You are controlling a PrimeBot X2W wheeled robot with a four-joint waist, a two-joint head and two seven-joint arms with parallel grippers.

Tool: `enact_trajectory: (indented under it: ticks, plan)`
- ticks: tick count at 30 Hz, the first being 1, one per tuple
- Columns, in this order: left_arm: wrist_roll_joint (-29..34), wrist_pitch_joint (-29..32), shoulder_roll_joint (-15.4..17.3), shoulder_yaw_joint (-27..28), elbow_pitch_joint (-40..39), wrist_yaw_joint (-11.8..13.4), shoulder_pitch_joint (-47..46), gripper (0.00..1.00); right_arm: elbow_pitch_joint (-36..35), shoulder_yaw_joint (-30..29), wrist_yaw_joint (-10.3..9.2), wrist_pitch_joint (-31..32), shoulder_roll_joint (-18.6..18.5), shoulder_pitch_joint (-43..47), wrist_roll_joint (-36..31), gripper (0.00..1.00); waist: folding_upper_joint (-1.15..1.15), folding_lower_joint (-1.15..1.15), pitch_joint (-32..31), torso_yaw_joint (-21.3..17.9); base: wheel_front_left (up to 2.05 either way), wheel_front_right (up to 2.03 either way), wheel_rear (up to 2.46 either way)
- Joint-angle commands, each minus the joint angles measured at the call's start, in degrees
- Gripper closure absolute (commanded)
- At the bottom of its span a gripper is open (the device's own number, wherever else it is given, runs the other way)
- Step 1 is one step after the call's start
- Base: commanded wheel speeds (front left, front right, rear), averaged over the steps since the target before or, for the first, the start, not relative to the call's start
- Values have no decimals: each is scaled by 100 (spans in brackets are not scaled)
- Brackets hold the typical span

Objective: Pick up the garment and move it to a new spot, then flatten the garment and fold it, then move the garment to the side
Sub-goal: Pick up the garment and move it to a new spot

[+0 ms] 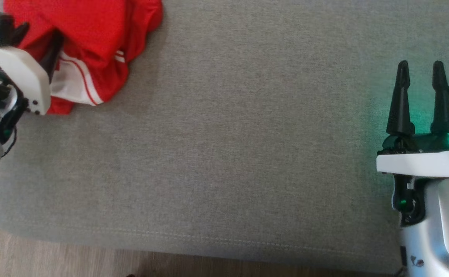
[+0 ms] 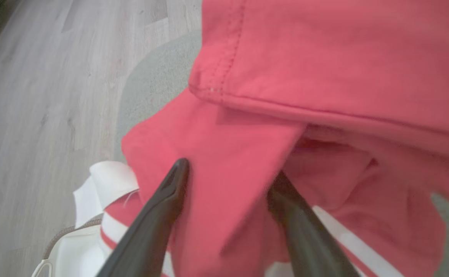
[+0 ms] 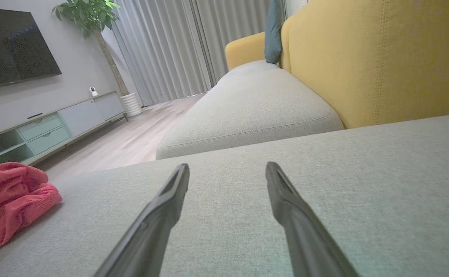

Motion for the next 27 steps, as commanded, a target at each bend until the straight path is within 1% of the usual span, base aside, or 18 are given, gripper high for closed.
enact_trajectory:
  ticks: [1,3,4,5,9,13,16,17,19,23,27]
  plan:
    - [-133,5,453,94,51,9,-310,0,-229,149,44,-22,-25,-82,24,0,0,-1,68,-81,0,0,0]
    - [-262,3,494,-57,226,9,-423,0,-242,150,44,-28,-25,-90,32,0,0,-1,92,-112,0,0,0]
    - [-321,-19,507,-103,319,9,-478,69,-247,151,44,-31,-25,-92,35,0,0,-1,101,-123,0,0,0]
    - [-369,-65,509,-143,401,9,-528,100,-250,152,44,-33,-25,-94,38,0,0,-1,108,-133,0,0,0]
    - [-583,-219,458,-344,607,9,-643,100,-240,127,44,-42,-25,-89,44,0,0,-1,104,-118,0,0,0]
    - [-624,-740,428,-301,860,15,-838,100,-181,117,44,-49,-25,-88,50,0,0,-1,-11,-51,0,0,0]
    - [-597,-1282,370,-186,956,151,-993,100,-113,120,44,-53,-25,-72,59,0,0,-1,-195,15,0,0,0]
    - [-597,-1282,370,-186,956,151,-993,100,-113,120,44,-53,-25,-72,59,0,0,-1,-195,15,0,0,0]
    - [-575,-1504,322,-111,903,222,-1062,100,-55,123,44,-56,-25,-45,83,0,0,-1,-356,60,0,0,0]
    - [-531,-1659,249,153,505,474,-1093,100,81,173,44,-60,-25,45,163,0,0,-1,-759,135,0,0,0]
    - [-297,-1669,272,758,-744,792,-866,100,173,226,44,-62,-25,122,282,0,0,-1,-1111,133,0,0,0]
